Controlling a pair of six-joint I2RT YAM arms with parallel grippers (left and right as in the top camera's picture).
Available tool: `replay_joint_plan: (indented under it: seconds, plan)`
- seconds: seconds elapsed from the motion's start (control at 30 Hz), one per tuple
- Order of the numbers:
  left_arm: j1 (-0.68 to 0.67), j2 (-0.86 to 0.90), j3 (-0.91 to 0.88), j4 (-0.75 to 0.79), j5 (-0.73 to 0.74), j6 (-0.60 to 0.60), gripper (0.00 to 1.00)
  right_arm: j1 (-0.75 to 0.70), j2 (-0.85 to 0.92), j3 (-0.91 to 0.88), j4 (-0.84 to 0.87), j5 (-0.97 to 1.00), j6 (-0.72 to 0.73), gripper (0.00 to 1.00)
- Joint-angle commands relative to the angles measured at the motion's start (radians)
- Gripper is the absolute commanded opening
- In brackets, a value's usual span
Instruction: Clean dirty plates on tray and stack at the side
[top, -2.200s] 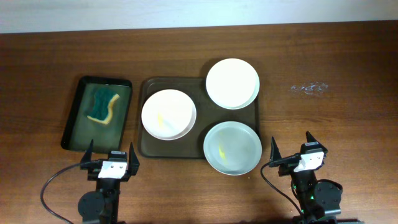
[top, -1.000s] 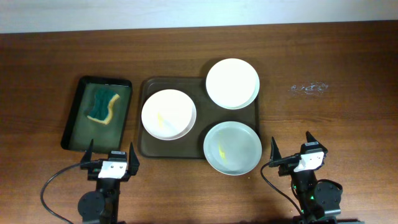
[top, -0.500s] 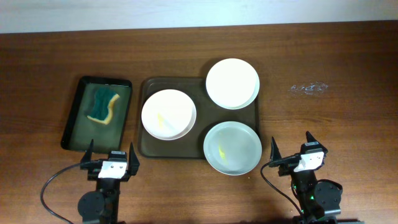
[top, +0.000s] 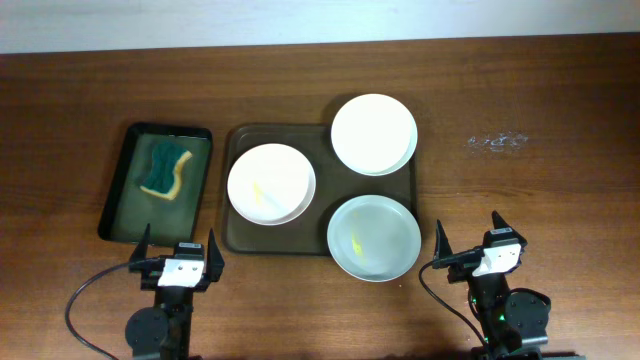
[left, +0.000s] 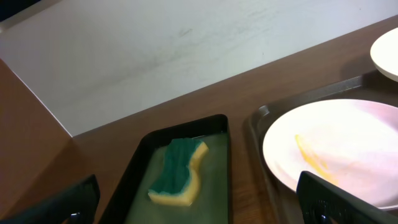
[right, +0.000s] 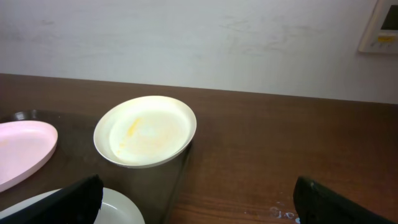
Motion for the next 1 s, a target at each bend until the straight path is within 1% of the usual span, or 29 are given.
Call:
replay_joint_plan:
  seconds: [0.0,0.83,0.97]
  plan:
    - [-0.005,-0.009,-0.008,0.003,0.010,0.015,0.99,-0.005,-0.003,-0.007,0.000,-0.008,0.011,0.98]
    - [-0.005,-0.009,-0.008,0.004,0.018,0.015,0.99,-0.005,-0.003,-0.007,0.000,0.002,0.011,0.98]
    - [-0.005,-0.009,-0.008,0.013,0.079,-0.069,0.99,-0.005,-0.003,-0.007,0.000,-0.001,0.011,0.98]
